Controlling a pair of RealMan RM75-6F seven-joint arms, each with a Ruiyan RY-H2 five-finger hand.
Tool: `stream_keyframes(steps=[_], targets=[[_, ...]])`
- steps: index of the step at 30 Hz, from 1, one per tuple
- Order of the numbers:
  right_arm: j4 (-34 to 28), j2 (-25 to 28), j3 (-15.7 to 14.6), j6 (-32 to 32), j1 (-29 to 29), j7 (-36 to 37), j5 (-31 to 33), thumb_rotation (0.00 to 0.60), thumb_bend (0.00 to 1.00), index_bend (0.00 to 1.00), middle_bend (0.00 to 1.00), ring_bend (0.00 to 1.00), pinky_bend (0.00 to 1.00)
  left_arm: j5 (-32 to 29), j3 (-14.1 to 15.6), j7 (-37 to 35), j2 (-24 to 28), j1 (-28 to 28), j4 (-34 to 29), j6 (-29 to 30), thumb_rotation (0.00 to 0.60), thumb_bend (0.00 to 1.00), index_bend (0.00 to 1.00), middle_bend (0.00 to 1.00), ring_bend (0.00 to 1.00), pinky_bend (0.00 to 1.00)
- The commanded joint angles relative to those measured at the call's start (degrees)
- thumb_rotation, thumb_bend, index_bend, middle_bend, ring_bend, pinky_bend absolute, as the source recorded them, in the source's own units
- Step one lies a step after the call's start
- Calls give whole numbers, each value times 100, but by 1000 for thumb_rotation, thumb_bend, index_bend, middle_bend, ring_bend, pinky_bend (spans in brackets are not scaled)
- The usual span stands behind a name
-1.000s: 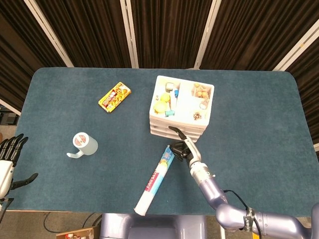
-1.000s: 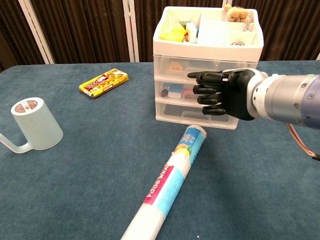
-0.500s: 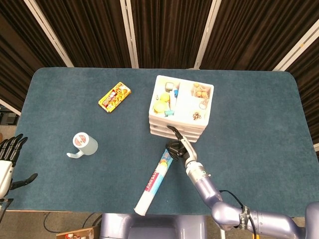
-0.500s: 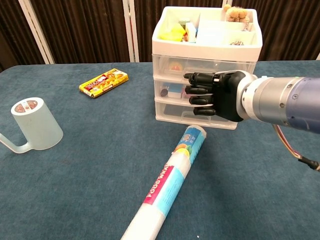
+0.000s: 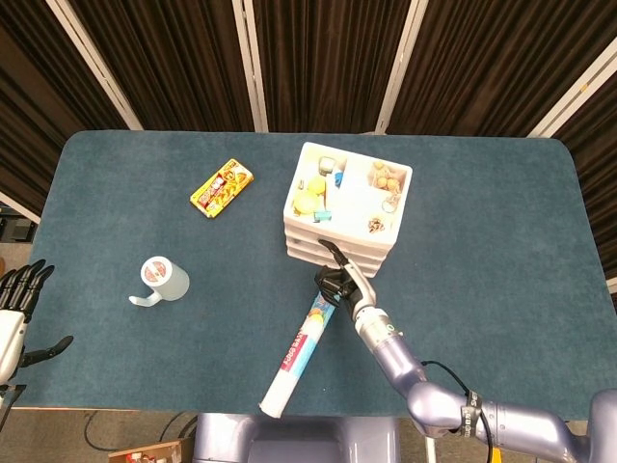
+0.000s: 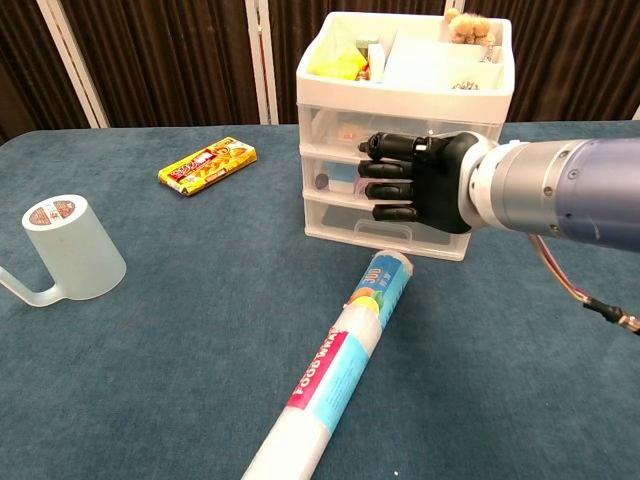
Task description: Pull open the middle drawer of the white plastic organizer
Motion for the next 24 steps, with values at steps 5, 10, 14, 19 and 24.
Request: stream_keyframes(steps=[5, 10, 14, 19, 24], targets=[[-320, 97, -84, -47, -156, 63, -107, 600, 812, 104, 949, 886, 963, 21, 10, 32, -9, -2, -7, 1, 600, 0, 0, 0, 0, 39], [-564, 156, -191, -102, -285, 109, -295, 600, 814, 104, 950, 886, 961, 47, 13, 60, -16, -1, -12, 21, 600, 0, 0, 0, 0, 39], [-674, 117, -316, -60, -356, 117, -425, 600, 813, 104, 949, 886, 960, 70, 21, 91, -25, 0, -9, 30, 600, 0, 0, 0, 0, 39], [-746, 80, -462, -45, -431, 127, -543, 600, 812, 105, 949, 886, 959, 37, 11, 79, -29, 3, 3, 29, 600, 0, 0, 0, 0, 39], [-777, 78, -585, -107, -468, 122, -575, 600, 813, 122, 949, 886, 959, 12, 2, 75, -25, 0, 1, 18, 600, 0, 0, 0, 0, 39]])
